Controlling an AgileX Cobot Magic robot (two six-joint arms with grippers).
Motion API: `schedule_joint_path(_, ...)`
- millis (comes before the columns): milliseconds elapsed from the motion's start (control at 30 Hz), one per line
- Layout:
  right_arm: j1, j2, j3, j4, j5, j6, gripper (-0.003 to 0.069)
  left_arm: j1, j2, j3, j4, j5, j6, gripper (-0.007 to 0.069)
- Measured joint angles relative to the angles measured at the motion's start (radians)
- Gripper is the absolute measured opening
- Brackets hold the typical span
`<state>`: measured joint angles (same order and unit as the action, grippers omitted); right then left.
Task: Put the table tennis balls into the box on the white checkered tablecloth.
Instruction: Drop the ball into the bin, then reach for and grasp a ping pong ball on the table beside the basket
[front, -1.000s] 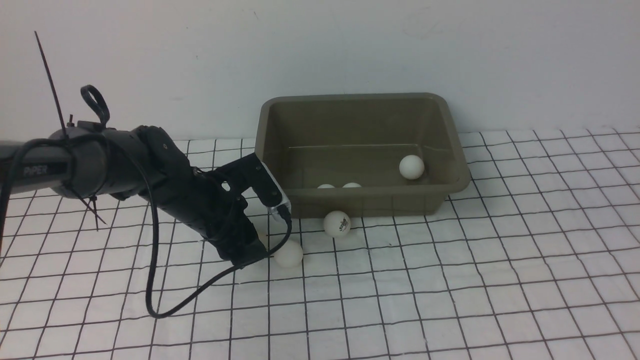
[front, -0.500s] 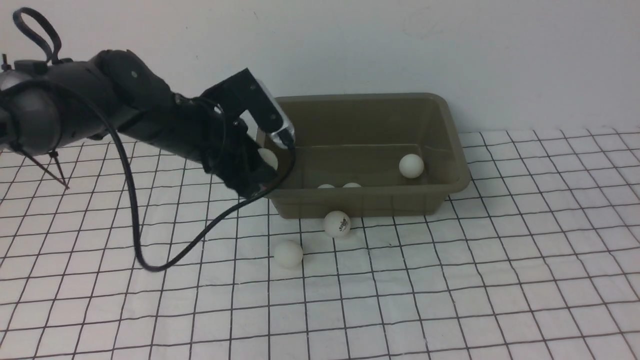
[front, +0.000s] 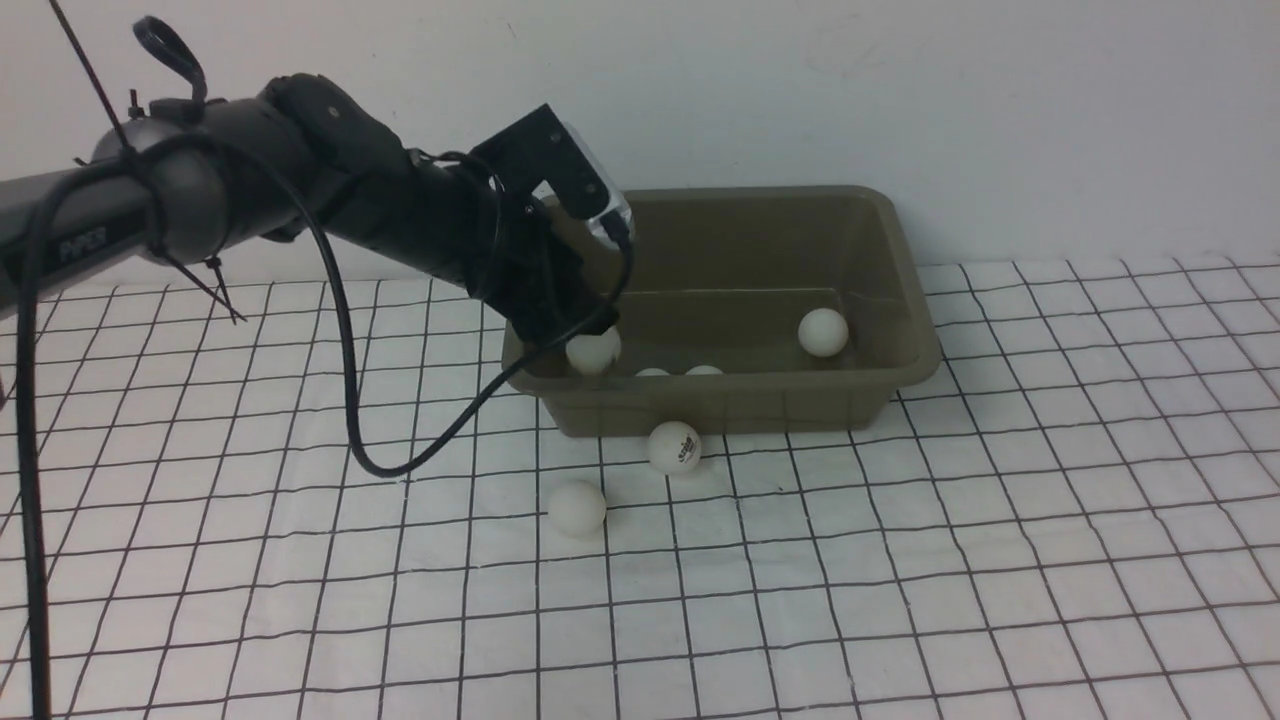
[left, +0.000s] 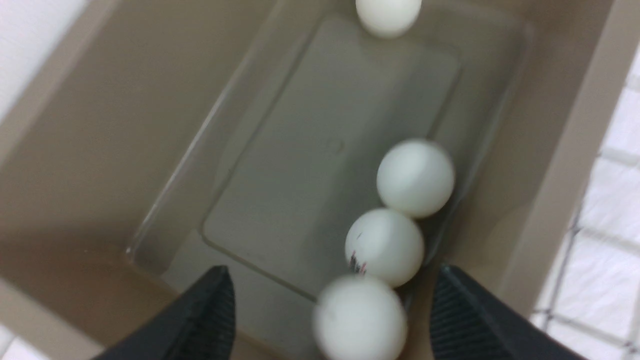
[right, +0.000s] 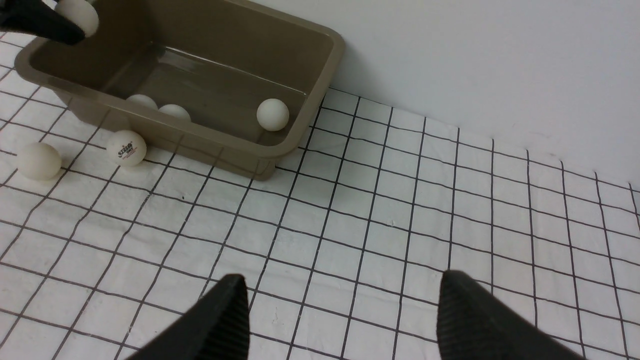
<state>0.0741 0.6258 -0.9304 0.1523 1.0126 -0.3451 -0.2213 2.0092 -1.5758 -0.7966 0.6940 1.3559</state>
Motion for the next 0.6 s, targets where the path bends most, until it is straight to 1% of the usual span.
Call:
schedule_joint_path(33, 0.000, 0.000, 0.000, 0.000, 0.000, 0.000, 0.0461, 0.000, -0.003, -0.001, 0.000, 0.002, -0.006, 0.0454)
schedule_joint_path(67, 0.000, 0.000, 0.000, 0.000, 0.000, 0.000, 0.0461, 0.000, -0.019, -0.002, 0.006, 0.011, -0.037, 0.0470)
schedule_joint_path(133, 0.000, 0.000, 0.000, 0.001, 0.000, 0.000, 0.0461, 0.000, -0.064, -0.002, 0.035, 0.028, -0.099, 0.0472)
schedule_joint_path(167, 0.000, 0.000, 0.000, 0.001, 0.000, 0.000, 0.0461, 0.000, -0.112, -0.003, 0.092, 0.058, -0.174, 0.0468)
schedule_joint_path(200, 0.000, 0.000, 0.000, 0.001, 0.000, 0.000, 0.0461, 0.000, -0.131, -0.005, 0.114, 0.070, -0.203, 0.0464)
schedule_joint_path(233, 0.000, 0.000, 0.000, 0.001, 0.000, 0.000, 0.0461, 0.000, -0.191, -0.007, 0.183, 0.112, -0.286, 0.0449)
schedule_joint_path(267, 0.000, 0.000, 0.000, 0.004, 0.000, 0.000, 0.0461, 0.000, -0.211, -0.007, 0.211, 0.142, -0.342, 0.0440)
schedule_joint_path(300, 0.000, 0.000, 0.000, 0.004, 0.000, 0.000, 0.0461, 0.000, -0.239, -0.008, 0.253, 0.189, -0.422, 0.0428)
schedule_joint_path(333, 0.000, 0.000, 0.000, 0.004, 0.000, 0.000, 0.0461, 0.000, -0.252, -0.008, 0.281, 0.216, -0.467, 0.0424)
schedule_joint_path(467, 0.000, 0.000, 0.000, 0.005, 0.000, 0.000, 0.0461, 0.000, -0.283, -0.008, 0.347, 0.360, -0.684, 0.0415)
schedule_joint_path(600, 0.000, 0.000, 0.000, 0.006, 0.001, 0.000, 0.0461, 0.000, -0.300, -0.008, 0.355, 0.505, -0.784, 0.0415)
